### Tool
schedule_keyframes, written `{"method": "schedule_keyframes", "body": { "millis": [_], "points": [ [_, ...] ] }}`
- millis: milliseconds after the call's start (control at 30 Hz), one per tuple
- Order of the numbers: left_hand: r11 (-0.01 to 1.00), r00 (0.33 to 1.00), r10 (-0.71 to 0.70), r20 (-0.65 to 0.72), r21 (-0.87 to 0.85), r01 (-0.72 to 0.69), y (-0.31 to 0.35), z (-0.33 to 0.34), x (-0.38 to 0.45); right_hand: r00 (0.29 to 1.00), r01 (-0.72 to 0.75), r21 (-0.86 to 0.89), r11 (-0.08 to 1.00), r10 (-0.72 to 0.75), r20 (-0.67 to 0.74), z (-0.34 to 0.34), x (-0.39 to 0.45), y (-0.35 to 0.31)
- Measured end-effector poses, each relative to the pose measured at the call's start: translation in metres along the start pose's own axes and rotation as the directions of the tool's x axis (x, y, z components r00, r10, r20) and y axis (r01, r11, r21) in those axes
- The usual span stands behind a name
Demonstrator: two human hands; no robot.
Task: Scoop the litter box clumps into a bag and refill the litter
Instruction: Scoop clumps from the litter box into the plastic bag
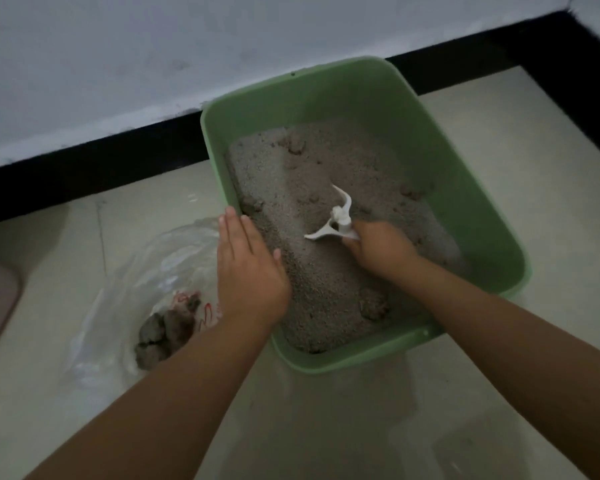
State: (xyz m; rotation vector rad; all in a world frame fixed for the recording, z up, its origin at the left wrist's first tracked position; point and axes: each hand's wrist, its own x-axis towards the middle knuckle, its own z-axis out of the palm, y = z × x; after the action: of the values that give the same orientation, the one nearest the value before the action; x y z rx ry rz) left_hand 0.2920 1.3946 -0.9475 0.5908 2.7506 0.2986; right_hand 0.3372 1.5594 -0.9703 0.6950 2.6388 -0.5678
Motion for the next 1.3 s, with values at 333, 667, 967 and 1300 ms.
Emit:
{"method": "schedule_keyframes", "body": {
  "millis": [333,667,967,1300],
  "points": [
    [1.0,1.0,-0.024,-0.014,0.009,0.024,0.0,0.002,0.001,0.985,0.07,0.111,0.991,-0.05,-0.168,0.01,0.01,-0.001],
    [1.0,1.0,-0.022,-0.009,0.019,0.022,0.0,0.0,-0.001,0.962,0.034,0.136,0.99,0.005,-0.274,-0.006,-0.019,0.018],
    [1.0,1.0,-0.014,0.005,-0.017,0.014,-0.001,-0.004,-0.005,0.926,0.033,0.166,0.986,0.032,-0.377,-0.021,-0.038,0.017],
    [0.999,0.999,-0.026,0.043,-0.019,0.027,-0.001,-0.007,-0.007,0.922,-0.001,0.118,0.993,0.046,-0.386,-0.033,-0.042,0.016]
  ]
}}
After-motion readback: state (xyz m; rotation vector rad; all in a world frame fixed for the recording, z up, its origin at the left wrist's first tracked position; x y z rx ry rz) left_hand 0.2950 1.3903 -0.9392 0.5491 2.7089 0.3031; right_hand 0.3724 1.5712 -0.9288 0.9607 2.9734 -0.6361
